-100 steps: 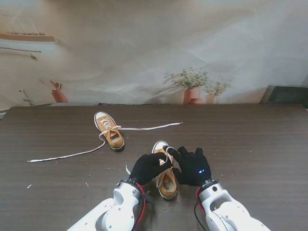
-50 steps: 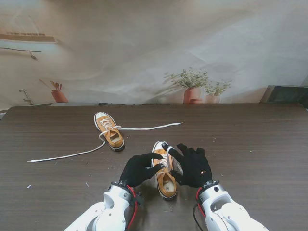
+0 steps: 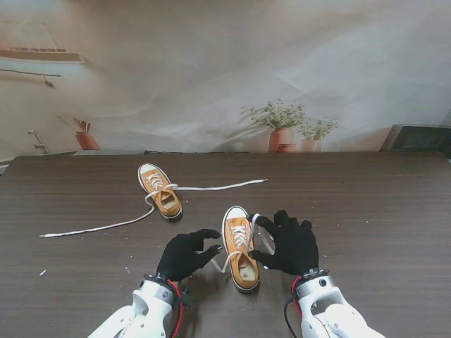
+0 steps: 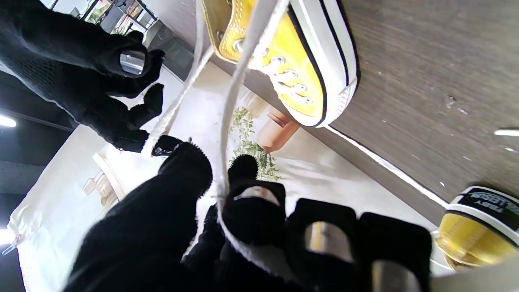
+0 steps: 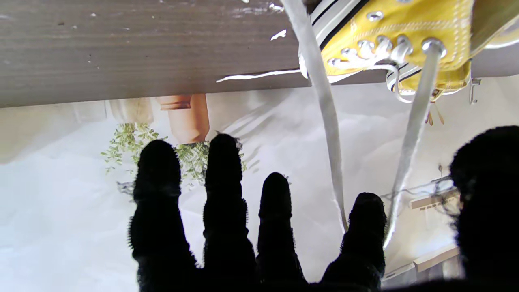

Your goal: Tie the shoelaces into a bow on the shoes

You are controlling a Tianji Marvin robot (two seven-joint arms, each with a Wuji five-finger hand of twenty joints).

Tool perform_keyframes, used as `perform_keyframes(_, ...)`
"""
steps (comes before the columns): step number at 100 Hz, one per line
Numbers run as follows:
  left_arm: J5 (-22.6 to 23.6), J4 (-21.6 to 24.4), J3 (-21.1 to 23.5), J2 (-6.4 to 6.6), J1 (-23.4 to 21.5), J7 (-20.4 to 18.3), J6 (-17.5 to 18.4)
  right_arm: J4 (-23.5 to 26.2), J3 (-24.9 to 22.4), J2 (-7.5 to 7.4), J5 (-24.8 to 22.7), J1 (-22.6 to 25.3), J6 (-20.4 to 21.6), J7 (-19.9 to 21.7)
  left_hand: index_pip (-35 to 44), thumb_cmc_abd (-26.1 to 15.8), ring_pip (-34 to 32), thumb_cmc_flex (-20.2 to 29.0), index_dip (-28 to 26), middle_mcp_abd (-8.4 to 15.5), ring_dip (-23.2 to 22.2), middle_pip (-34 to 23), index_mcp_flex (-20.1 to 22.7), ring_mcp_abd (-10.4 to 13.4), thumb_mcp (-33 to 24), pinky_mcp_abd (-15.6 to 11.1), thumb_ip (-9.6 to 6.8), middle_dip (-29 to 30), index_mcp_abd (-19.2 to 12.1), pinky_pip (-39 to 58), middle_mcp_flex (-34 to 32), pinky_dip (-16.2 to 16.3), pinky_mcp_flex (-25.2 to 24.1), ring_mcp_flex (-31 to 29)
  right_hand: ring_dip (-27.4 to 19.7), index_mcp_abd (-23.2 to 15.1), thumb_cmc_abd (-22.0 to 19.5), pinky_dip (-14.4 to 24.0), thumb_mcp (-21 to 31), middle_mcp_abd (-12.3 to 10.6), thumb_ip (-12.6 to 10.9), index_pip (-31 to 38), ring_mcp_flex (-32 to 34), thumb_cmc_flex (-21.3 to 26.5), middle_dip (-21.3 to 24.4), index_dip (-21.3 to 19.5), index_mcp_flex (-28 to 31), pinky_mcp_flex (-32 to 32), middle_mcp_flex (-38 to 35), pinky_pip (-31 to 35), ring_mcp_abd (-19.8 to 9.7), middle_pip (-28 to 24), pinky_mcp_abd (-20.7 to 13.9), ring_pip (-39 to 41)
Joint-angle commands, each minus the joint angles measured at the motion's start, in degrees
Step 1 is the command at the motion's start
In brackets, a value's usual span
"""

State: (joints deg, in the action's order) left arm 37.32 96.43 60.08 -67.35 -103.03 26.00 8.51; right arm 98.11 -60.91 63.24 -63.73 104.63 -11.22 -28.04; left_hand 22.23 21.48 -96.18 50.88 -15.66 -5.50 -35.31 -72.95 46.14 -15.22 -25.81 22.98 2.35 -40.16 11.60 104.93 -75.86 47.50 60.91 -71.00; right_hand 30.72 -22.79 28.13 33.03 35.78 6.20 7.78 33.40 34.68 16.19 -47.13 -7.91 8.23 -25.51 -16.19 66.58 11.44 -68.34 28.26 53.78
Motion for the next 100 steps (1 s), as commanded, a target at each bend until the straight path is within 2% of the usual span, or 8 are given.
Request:
perform_keyframes(1,0.2,0.8,0.1,0.2,-0.5,-0.6,0.2,0.6,-0.5,0.12,1.2,0.5,0.9,0.6,0.5,1.1,-2.5,0.3,0.9,0.5,0.9,-0.8,-0.1,-1.2,1.0,-11.2,1.66,-1.1,-0.1,15.1,-2.5,0.9,2.1,-1.6,1.8,-0.4,0.2,3.4,-1.6,-1.3,-2.0,-0.5,3.6,-0.4,-3.5,0.8,-2.6,-3.2,-5.7,4.2,-1.2,-2.2,-1.3,4.9)
perform_keyframes(14,0.3,1.0,0.3,0.2,-0.9,-0.3,0.3,0.4,-1.0,0.45,3.1,0.6,2.8,0.0,0.7,1.0,-2.5,1.0,0.9,0.4,0.9,-0.8,0.0,-1.1,1.8,-11.2,1.74,-1.1,-0.3,15.1,-2.5,0.9,2.0,-1.6,1.2,4.9,0.2,5.2,2.9,-2.7,-1.2,-5.5,10.1,1.2,-2.6,3.9,-2.6,-8.2,-15.5,7.4,-1.6,-1.3,-2.1,6.6)
perform_keyframes(23,0.4,1.1,0.7,0.2,-1.2,-0.1,0.4,0.2,-1.2,0.74,4.7,0.6,4.3,-0.4,0.8,0.9,-2.5,1.2,0.8,0.5,0.9,-0.8,0.1,-1.1,2.2,-11.2,1.7,-1.1,-0.3,15.1,-2.5,0.8,2.1,-1.6,0.4,9.6,2.6,5.0,12.0,-4.0,0.5,-6.2,11.8,0.6,-0.5,4.8,-2.6,-9.4,-19.1,7.7,-1.9,1.4,-3.0,5.9)
perform_keyframes(40,0.5,1.3,1.4,0.16,-2.0,0.3,0.6,-0.9,-0.4,2.24,11.5,-0.1,7.3,-2.1,1.1,0.6,-2.5,2.1,0.8,0.6,1.0,-0.8,0.1,-1.1,3.0,-11.2,1.77,-1.1,-0.6,15.1,-2.5,0.8,2.0,-1.6,-1.8,13.8,4.7,3.1,22.6,-3.8,1.4,3.0,15.3,1.1,6.4,0.6,-3.2,-11.0,-24.9,6.6,0.1,8.9,-1.4,0.8)
perform_keyframes(56,0.4,1.4,2.1,0.17,-2.9,0.5,1.0,-2.4,0.6,2.96,14.2,-1.1,8.5,-3.4,1.3,0.5,-2.5,2.6,0.8,0.5,1.0,-0.9,0.3,-1.1,3.9,-11.1,1.7,-1.1,-0.6,15.1,-2.5,0.8,2.0,-1.6,-4.4,16.1,5.0,0.4,25.8,-4.0,1.1,6.2,17.3,2.4,13.9,-1.0,-3.0,-10.3,-26.8,3.7,0.9,15.3,-2.5,-6.1)
perform_keyframes(70,0.3,1.2,2.5,0.11,-3.1,0.8,1.2,-3.3,1.3,3.66,17.6,-1.8,10.2,-3.5,1.5,0.5,-2.5,2.9,0.8,0.5,1.0,-0.9,0.4,-1.1,4.4,-11.1,1.6,-1.1,-0.6,15.1,-2.5,0.8,2.0,-1.6,-8.9,16.3,5.7,-5.7,26.4,-3.1,1.2,7.3,18.8,2.3,21.5,-1.9,-1.9,-7.7,-26.8,-2.7,0.6,20.4,-2.5,-17.4)
perform_keyframes(86,0.5,1.5,2.6,0.07,-3.3,1.1,0.9,-5.2,1.8,5.37,24.1,-2.8,13.9,-5.7,1.6,0.4,-2.6,3.2,0.8,0.5,1.0,-0.9,0.4,-1.1,4.9,-11.1,1.51,-1.1,-0.7,15.1,-2.5,0.8,2.0,-1.6,-9.8,15.4,7.4,-9.3,28.2,-1.7,1.1,8.5,22.0,3.3,23.5,-3.2,1.5,-8.3,-28.7,-3.4,1.9,20.8,-4.0,-21.3)
perform_keyframes(100,0.5,1.5,2.6,0.0,-3.1,1.4,0.8,-6.1,2.0,6.58,28.9,-3.3,17.0,-6.8,1.8,0.4,-2.6,3.5,0.8,0.4,1.0,-0.9,0.6,-1.1,5.3,-11.1,1.44,-1.1,-0.8,15.1,-2.5,0.8,2.0,-1.6,-10.7,14.4,8.0,-12.2,30.4,-2.0,1.0,9.5,23.9,4.2,24.8,-4.5,4.7,-8.8,-30.9,-3.7,1.5,23.1,-6.1,-24.1)
